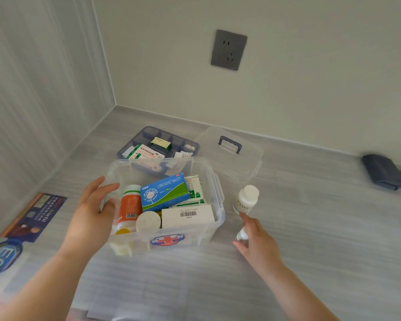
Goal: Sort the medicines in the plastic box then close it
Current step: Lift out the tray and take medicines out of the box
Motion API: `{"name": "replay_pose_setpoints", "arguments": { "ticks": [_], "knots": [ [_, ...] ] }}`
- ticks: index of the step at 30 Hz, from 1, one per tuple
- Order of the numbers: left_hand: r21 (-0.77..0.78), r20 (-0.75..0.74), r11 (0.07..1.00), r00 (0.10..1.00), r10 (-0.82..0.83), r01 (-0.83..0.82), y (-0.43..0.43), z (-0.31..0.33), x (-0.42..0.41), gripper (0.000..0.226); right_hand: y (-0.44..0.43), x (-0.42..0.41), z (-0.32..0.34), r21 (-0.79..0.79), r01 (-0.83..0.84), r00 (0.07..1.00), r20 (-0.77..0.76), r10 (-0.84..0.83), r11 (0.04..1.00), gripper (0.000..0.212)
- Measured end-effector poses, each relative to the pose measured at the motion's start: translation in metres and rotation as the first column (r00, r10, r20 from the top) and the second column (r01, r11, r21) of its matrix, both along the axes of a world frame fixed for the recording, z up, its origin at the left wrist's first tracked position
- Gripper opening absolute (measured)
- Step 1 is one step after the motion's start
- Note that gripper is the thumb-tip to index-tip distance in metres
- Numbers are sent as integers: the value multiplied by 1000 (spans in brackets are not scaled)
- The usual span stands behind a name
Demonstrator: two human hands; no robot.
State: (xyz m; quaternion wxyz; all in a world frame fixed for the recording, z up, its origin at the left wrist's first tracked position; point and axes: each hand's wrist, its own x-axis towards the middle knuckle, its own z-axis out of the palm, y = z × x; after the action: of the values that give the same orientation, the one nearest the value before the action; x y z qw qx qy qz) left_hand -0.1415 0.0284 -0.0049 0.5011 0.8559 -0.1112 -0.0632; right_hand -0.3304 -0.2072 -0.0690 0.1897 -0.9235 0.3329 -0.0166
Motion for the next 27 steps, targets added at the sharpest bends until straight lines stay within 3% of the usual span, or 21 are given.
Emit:
{"name": "replay_pose_setpoints", "arguments": {
  "ticks": [4, 9, 12, 14, 17, 19, 22, 27],
  "knots": [
    [-2, 5, 1000, 1000, 0, 0, -1, -2, 2, 33, -1, -8, 21, -17, 14, 995, 100, -12, 1000, 55],
    [-11, 52, 1000, 999, 2, -1, -2, -7, 2, 31, 0, -1, 78, -230, 90, 854, 518, 44, 969, 24],
    [-27, 49, 1000, 999, -11, 13, -1, -9, 3, 31, 22, 37, 113, -235, -91, 794, 570, 213, 968, 28],
    [-36, 55, 999, 998, -17, 19, -1, -10, 3, 31, 41, 72, 123, -164, -318, 811, 464, 358, 934, 19],
    [-57, 64, 998, 998, -20, 24, 0, -11, 3, 31, 71, 128, 112, 41, -603, 789, 178, 588, 797, 25],
    [-63, 71, 998, 997, -25, 30, 1, -12, 4, 32, 87, 158, 99, 123, -663, 743, -11, 669, 738, 30],
    [-68, 83, 997, 996, -34, 39, 4, -13, 4, 30, 98, 184, 86, 124, -719, 655, -204, 727, 683, 32],
    [-73, 96, 996, 995, -36, 44, 5, -15, 7, 29, 92, 196, 81, 75, -741, 613, -330, 718, 667, 28]
  ]
}}
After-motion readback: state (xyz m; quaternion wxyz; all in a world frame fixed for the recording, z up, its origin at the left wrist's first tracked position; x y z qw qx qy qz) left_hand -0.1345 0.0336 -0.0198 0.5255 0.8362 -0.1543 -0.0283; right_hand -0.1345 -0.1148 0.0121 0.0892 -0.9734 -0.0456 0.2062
